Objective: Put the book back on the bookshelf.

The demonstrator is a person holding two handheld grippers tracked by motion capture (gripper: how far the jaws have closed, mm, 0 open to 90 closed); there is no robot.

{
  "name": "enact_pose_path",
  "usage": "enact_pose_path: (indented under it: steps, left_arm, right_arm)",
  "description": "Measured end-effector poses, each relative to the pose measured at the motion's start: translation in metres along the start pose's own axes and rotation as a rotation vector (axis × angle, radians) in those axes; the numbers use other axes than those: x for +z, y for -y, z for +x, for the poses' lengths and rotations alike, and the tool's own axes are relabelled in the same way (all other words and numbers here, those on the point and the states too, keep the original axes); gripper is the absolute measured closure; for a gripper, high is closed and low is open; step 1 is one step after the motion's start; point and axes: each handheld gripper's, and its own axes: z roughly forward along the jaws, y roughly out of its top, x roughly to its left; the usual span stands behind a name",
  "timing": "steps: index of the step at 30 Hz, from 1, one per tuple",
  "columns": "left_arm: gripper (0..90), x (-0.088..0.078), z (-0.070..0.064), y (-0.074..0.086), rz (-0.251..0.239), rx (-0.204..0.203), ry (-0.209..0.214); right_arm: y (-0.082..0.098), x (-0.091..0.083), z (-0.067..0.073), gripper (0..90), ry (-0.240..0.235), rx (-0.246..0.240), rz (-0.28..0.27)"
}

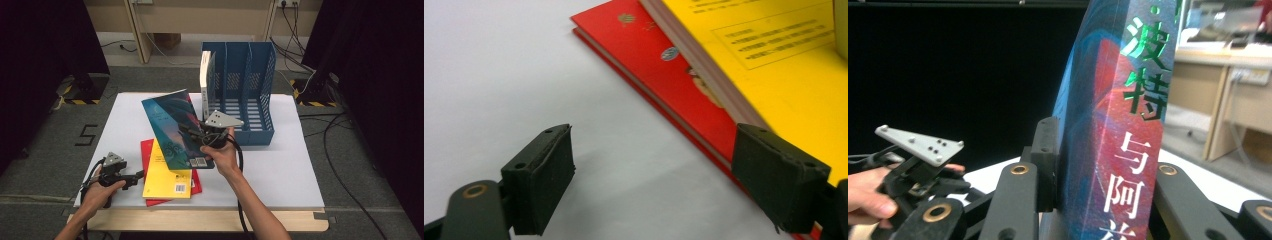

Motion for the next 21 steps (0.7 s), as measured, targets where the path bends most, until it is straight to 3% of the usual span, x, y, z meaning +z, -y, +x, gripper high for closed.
enact_pose_path:
  steps: [3, 11, 16, 21]
  left_arm:
    - [16.6, 0.0, 0.004, 0.001, 0.012, -0.005, -0.017]
    - [16.6, 0.0, 0.002, 0.003, 0.024, 0.02, 0.007]
    - [16.6, 0.001, 0.002, 0.003, 0.031, 0.029, 0.007]
    - [16.6, 0.001, 0.002, 0.003, 0.028, 0.026, 0.009]
  right_arm:
    - [0.0, 0.007, 0.002, 69.8, 0.017, -0.023, -0.031]
    - [0.006, 0.027, 0.009, 69.8, 0.034, -0.079, -0.102]
    - [0.015, 0.019, 0.009, 69.9, 0.009, -0.085, -0.137]
    - [0.02, 0.005, 0.007, 73.3, -0.009, -0.113, -0.11]
